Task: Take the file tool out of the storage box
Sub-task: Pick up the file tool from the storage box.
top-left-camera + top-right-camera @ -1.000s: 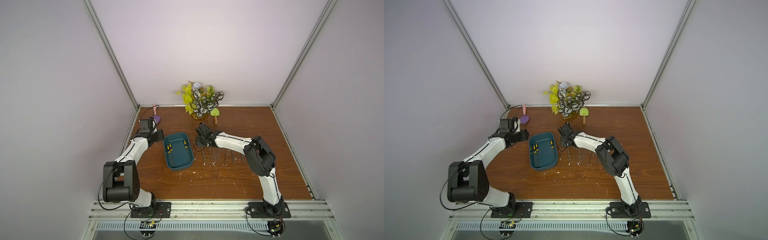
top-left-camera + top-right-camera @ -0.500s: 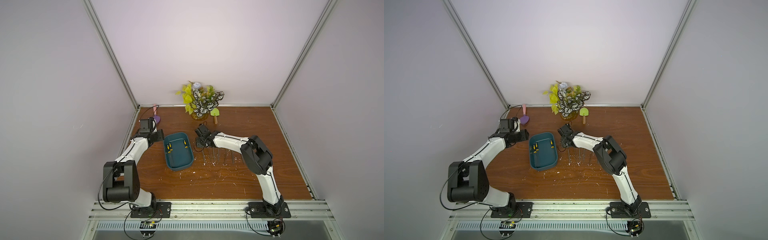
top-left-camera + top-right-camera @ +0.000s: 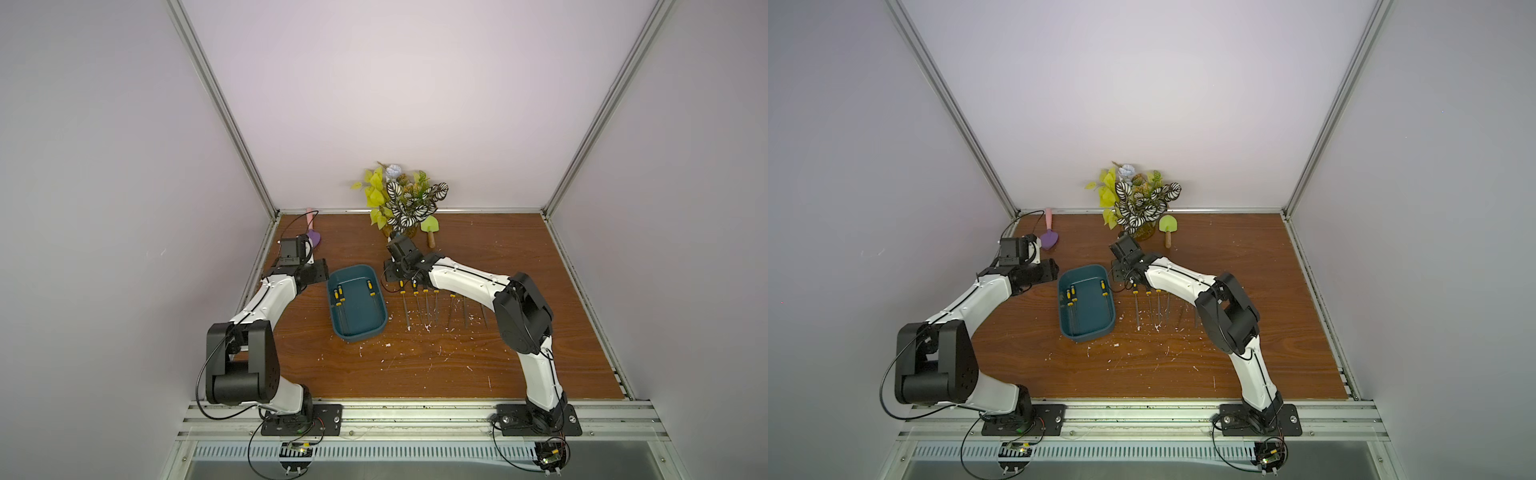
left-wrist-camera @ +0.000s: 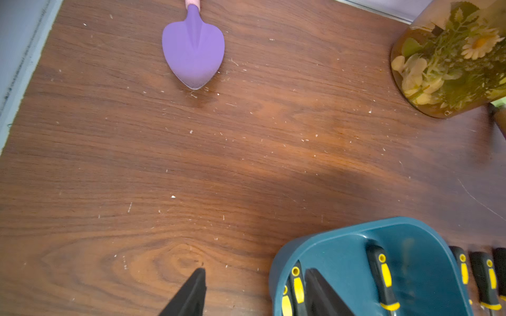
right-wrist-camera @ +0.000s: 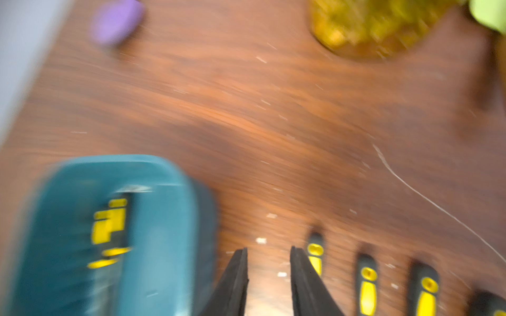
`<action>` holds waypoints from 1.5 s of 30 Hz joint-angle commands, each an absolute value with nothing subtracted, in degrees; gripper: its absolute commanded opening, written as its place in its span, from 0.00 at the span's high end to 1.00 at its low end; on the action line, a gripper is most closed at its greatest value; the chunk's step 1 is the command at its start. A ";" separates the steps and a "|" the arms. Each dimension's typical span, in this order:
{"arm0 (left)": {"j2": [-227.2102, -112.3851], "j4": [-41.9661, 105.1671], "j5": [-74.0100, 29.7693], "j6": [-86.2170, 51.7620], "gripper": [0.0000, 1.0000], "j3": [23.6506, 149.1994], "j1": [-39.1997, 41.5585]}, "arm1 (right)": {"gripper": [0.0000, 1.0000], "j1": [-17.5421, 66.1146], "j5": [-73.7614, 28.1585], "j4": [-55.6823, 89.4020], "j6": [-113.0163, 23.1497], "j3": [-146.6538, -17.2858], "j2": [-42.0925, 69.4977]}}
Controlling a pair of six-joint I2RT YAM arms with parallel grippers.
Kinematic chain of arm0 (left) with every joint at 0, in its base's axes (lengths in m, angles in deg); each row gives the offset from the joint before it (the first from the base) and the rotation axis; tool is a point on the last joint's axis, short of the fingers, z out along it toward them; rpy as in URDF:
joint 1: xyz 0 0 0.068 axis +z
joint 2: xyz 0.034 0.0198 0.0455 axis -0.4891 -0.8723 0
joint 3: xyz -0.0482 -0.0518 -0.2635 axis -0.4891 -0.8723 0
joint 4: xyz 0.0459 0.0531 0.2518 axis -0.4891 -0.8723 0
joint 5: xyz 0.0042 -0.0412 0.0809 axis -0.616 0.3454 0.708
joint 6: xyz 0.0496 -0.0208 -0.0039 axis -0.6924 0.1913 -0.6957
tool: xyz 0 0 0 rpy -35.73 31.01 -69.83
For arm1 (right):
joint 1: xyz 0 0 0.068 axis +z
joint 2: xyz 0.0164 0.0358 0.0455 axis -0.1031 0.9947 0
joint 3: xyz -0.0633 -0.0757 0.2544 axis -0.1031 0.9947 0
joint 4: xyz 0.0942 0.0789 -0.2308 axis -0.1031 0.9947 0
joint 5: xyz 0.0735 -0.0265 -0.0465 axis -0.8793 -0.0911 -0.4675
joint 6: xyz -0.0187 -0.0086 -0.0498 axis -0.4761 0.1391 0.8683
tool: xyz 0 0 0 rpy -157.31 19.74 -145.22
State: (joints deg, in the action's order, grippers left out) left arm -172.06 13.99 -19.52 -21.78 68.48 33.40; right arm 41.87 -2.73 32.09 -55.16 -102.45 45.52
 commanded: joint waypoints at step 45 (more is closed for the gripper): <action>-168.66 13.88 -14.96 -21.56 0.40 67.67 34.74 | 0.64 50.93 -12.88 56.45 -42.68 -154.28 82.07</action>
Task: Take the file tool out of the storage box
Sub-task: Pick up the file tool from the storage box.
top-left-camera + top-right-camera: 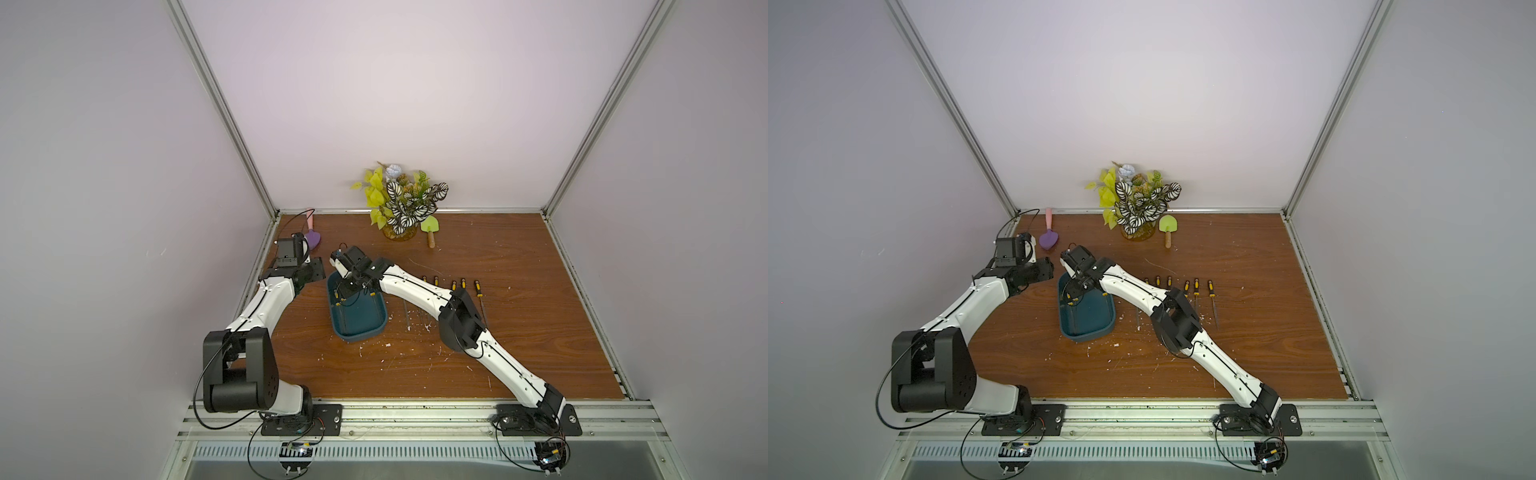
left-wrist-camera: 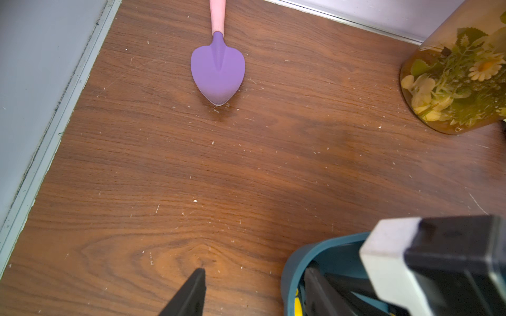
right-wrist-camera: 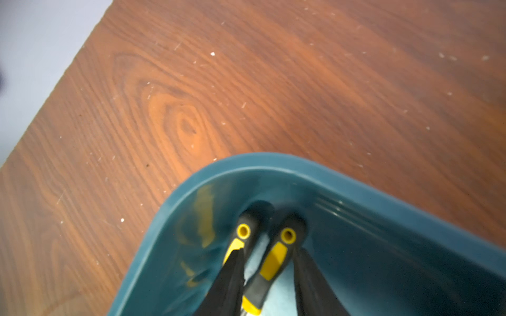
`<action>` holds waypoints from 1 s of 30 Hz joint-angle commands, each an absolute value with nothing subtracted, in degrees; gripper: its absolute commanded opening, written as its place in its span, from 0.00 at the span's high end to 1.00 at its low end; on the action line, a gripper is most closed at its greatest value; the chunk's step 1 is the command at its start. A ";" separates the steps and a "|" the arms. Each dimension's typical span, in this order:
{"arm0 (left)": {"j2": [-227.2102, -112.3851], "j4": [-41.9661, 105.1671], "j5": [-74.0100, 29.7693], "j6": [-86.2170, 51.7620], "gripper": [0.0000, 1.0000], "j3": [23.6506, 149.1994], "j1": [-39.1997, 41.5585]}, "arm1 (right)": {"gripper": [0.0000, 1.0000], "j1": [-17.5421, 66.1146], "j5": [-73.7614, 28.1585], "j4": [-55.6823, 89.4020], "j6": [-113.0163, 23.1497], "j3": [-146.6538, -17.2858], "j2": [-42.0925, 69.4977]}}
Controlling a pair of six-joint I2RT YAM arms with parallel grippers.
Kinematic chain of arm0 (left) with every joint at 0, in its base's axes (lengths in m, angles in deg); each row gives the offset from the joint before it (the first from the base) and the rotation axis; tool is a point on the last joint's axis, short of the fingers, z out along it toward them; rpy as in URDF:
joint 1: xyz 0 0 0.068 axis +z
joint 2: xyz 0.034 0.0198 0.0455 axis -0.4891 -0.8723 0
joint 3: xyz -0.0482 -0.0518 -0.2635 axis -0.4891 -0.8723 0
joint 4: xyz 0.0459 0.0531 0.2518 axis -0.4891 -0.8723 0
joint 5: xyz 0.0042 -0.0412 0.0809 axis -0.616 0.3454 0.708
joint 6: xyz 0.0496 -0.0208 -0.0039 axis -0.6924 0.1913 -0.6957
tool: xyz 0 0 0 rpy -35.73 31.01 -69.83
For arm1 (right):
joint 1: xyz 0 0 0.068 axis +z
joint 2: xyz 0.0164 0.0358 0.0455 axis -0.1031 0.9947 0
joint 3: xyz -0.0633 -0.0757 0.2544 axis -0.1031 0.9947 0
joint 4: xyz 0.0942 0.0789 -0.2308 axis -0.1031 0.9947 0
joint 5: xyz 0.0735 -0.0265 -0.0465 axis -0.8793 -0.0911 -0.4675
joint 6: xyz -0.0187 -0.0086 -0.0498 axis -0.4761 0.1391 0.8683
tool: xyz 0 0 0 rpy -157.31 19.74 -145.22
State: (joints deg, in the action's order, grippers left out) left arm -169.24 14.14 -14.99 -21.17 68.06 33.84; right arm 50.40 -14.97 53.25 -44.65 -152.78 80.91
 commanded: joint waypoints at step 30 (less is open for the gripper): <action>-168.77 13.29 -14.69 -22.14 0.39 68.02 34.68 | 0.96 50.95 -4.28 62.48 -41.10 -154.45 83.12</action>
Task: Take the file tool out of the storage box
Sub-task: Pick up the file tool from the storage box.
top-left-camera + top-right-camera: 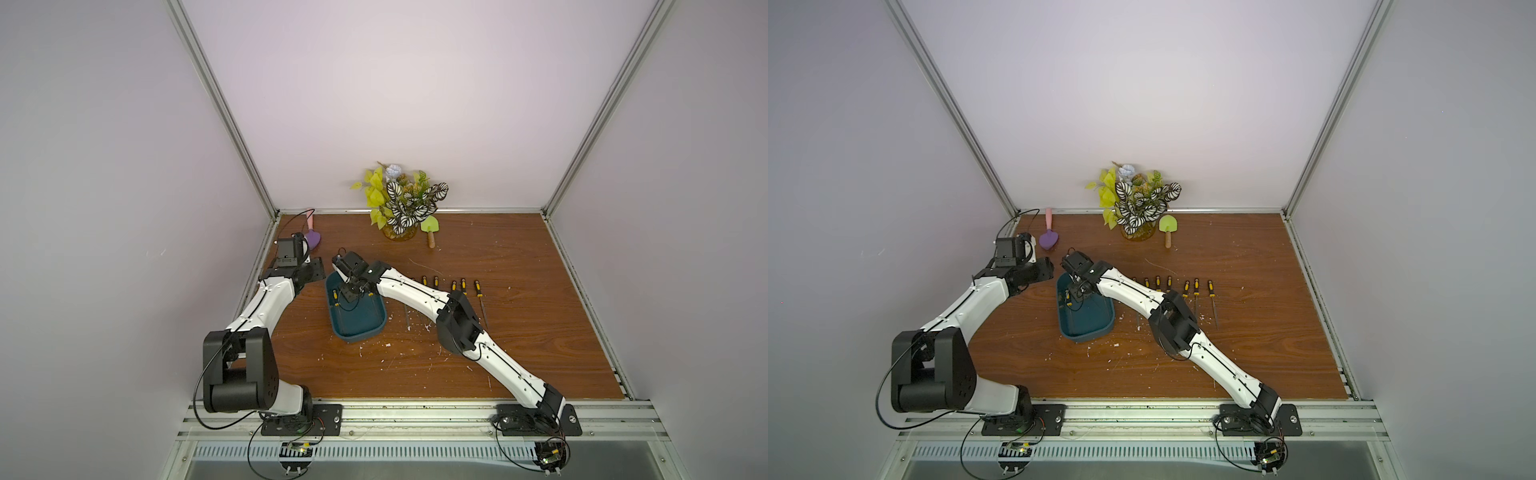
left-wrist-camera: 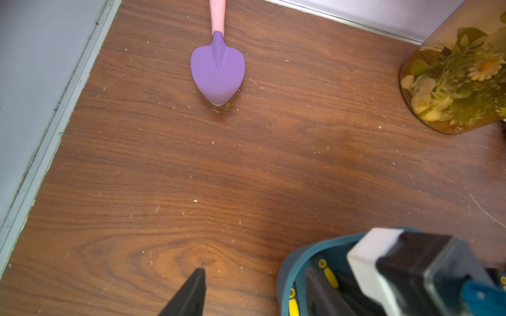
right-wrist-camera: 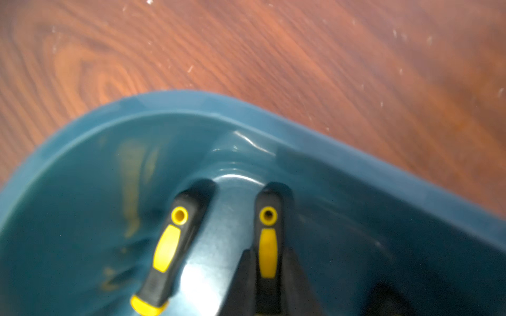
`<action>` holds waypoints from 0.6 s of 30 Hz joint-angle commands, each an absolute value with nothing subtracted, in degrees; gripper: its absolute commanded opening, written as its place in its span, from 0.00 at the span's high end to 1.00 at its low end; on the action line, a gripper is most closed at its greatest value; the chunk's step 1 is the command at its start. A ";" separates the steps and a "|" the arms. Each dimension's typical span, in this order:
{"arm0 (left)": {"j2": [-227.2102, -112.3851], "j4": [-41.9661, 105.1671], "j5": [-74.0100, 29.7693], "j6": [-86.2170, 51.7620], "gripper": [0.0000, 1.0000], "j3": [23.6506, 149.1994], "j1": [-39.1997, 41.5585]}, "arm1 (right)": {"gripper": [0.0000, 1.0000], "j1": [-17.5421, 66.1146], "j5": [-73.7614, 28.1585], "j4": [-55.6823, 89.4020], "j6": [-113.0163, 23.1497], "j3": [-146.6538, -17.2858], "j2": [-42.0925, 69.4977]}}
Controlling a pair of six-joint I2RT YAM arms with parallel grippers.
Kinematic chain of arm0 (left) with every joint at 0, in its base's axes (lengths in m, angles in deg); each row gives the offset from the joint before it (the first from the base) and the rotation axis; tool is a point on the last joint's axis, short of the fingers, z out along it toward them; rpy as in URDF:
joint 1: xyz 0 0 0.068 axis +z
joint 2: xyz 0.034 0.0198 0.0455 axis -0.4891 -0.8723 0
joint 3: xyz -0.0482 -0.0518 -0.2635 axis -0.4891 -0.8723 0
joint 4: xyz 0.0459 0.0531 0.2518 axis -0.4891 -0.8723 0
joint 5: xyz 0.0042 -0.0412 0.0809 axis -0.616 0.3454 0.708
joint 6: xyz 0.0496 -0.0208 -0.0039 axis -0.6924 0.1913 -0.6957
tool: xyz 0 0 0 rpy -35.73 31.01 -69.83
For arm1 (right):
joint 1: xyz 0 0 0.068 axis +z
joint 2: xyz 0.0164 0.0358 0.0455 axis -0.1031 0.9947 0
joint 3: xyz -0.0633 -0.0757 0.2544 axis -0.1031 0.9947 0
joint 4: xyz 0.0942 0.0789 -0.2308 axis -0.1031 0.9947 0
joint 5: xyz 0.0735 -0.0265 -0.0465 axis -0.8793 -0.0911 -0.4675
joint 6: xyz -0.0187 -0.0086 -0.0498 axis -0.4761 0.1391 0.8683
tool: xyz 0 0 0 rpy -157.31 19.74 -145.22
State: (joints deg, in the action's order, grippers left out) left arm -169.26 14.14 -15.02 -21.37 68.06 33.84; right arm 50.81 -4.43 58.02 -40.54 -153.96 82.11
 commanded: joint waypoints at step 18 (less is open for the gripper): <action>-167.12 16.42 -15.26 -22.01 0.40 66.67 34.77 | 1.00 46.64 -21.16 31.88 -51.15 -130.07 52.79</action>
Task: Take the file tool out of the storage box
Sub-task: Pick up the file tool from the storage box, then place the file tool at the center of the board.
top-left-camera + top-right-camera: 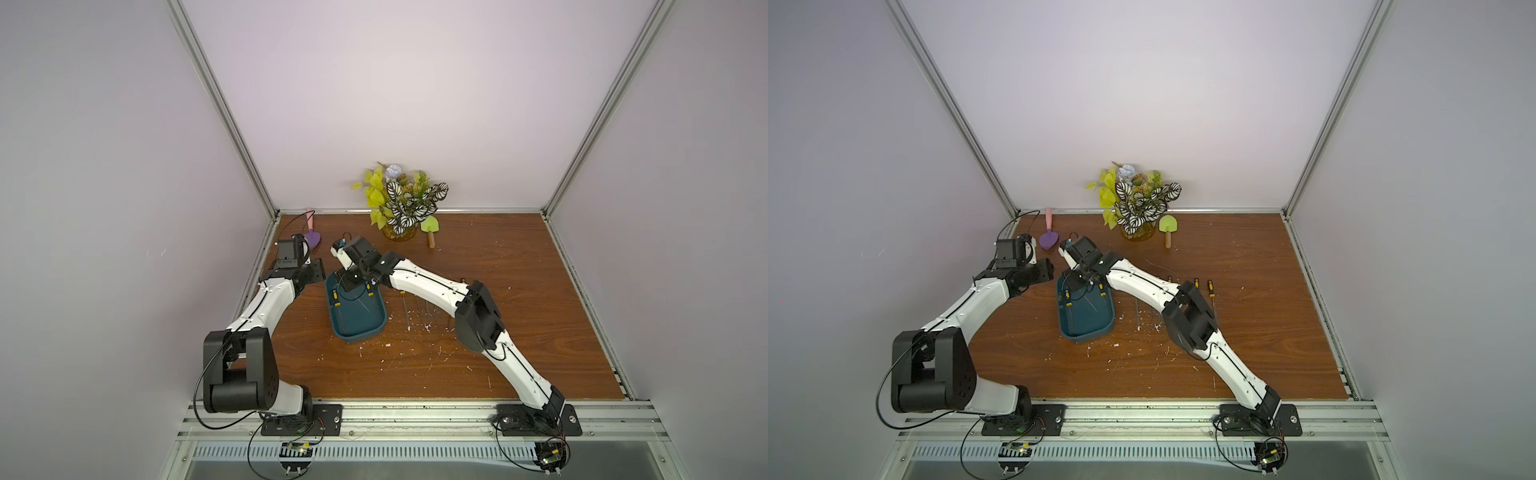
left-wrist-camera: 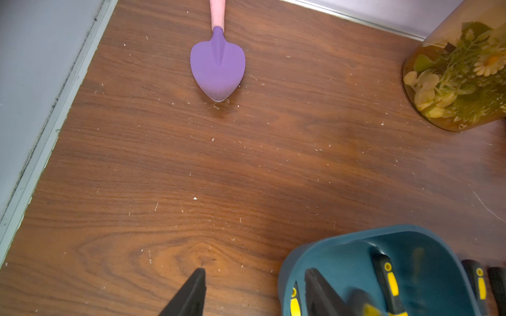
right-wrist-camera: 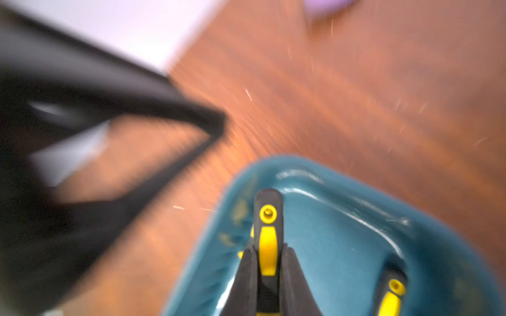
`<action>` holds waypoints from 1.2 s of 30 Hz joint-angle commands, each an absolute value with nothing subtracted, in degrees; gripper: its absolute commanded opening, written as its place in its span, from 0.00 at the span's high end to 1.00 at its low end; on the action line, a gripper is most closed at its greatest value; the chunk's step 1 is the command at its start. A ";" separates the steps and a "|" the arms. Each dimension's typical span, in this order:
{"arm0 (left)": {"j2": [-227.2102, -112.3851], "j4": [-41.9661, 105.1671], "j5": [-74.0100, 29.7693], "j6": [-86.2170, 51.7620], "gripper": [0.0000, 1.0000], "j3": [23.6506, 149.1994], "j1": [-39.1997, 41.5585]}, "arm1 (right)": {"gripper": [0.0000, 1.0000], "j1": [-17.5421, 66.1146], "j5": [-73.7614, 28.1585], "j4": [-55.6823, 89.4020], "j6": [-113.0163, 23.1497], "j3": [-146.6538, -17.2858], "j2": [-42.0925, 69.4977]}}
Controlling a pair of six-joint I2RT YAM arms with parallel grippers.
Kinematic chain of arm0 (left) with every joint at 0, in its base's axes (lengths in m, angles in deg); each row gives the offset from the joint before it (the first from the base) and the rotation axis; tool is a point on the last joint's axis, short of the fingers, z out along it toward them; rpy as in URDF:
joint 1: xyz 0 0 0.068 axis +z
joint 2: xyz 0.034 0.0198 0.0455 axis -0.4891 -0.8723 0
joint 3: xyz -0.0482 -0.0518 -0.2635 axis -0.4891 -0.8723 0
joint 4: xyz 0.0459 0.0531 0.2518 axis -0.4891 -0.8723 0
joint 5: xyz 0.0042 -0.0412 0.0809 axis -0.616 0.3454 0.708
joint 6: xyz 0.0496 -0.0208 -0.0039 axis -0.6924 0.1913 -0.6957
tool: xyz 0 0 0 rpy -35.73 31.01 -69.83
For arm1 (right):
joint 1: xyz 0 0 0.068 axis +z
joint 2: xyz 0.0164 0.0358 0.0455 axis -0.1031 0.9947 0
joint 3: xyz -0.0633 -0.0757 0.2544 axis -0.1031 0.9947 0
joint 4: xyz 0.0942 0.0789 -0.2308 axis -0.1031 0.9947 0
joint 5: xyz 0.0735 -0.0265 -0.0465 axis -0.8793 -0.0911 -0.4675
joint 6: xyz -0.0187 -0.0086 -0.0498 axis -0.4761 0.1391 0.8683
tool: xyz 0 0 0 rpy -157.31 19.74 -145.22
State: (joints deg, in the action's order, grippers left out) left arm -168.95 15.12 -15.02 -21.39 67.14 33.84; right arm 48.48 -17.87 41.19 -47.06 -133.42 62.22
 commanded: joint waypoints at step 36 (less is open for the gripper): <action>-172.94 15.84 -22.51 -21.22 0.40 68.51 34.73 | 1.00 3.94 -3.65 32.11 -32.49 -61.49 16.96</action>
